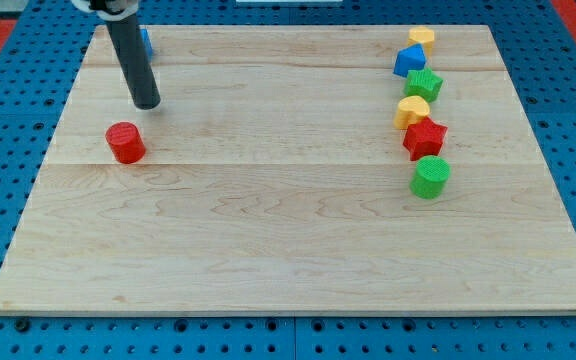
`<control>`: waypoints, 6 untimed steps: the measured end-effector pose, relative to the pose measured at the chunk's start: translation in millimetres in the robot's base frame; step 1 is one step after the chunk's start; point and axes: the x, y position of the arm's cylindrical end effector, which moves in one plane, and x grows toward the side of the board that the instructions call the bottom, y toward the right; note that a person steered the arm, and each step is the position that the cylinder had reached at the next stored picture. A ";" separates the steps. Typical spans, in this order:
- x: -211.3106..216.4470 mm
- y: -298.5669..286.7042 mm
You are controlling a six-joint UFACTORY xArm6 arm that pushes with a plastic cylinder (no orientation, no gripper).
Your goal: Push the red circle to the center
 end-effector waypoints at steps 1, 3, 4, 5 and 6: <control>23.4 -4.2; 42.1 -85.1; 77.1 -38.5; 60.0 12.2; 30.1 43.9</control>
